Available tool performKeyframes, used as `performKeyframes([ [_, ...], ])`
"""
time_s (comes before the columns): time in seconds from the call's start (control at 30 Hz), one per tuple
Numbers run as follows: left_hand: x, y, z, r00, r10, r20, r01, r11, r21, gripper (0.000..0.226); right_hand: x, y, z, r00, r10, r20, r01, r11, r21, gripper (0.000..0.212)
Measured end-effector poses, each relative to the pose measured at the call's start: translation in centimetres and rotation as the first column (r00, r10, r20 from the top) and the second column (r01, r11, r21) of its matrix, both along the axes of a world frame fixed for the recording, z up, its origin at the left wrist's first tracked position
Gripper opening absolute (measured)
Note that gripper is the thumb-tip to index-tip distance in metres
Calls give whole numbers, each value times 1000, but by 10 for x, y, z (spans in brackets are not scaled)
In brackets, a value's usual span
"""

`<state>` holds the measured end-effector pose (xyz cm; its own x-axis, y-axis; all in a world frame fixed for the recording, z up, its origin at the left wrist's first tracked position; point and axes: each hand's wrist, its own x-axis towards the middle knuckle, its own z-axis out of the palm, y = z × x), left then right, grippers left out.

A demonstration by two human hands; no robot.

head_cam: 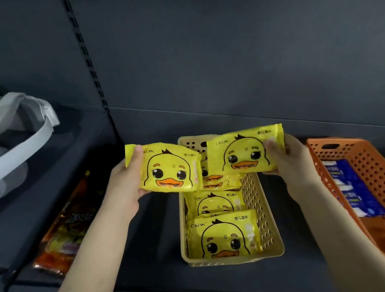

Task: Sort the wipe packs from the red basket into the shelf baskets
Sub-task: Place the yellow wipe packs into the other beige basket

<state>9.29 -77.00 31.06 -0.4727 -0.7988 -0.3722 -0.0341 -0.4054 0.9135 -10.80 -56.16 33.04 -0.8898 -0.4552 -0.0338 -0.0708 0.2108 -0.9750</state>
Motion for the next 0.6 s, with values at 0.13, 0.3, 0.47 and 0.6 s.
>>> performKeyframes([
  [0.13,-8,6,4,990,122,-71,-122,992,13,26,8,-16,-24,989,50,-138,-26,985,170,5],
  [0.3,-7,2,5,966,219,-134,-214,975,53,23,6,-61,-39,988,51,-144,-3,947,320,18],
  [0.47,-3,-2,6,960,236,-153,-231,972,46,27,6,-84,-52,982,54,-179,41,873,486,37],
  [0.6,-6,-2,5,966,210,-152,-202,977,62,28,5,-89,-49,981,71,-178,37,841,540,41],
])
